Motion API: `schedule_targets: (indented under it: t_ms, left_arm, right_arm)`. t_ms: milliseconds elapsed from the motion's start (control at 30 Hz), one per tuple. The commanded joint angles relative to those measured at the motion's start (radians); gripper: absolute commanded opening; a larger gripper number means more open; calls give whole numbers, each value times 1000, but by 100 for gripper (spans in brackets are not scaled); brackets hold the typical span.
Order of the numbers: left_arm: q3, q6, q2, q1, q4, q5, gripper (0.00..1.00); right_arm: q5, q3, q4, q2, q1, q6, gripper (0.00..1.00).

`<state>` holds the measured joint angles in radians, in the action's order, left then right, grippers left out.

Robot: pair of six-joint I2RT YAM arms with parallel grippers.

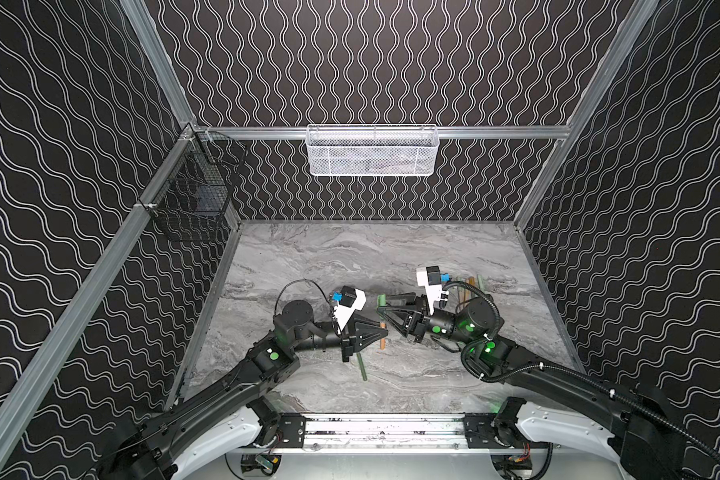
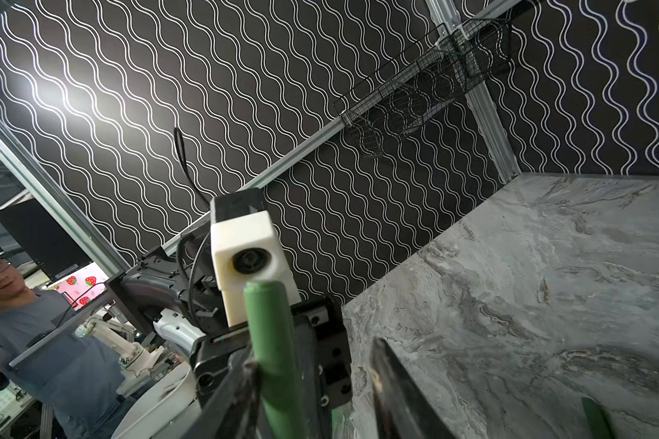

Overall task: Insert the pens into the pen caps
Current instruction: 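Align the green cap over the pen tip held by the left gripper, then push the green cap down onto the pen tip with the right gripper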

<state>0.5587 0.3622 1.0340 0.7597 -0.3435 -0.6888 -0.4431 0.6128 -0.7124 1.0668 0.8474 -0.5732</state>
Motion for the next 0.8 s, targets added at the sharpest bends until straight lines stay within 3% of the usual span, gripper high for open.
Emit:
schedule_targets:
  t_ms: [0, 767]
  left_arm:
    - [9, -15, 6, 1, -68, -47, 0]
    - [3, -17, -11, 1, -51, -36, 0]
  right_arm:
    - [-26, 29, 75, -4, -7, 49, 49]
    - [-152, 196, 293, 7, -26, 198, 55]
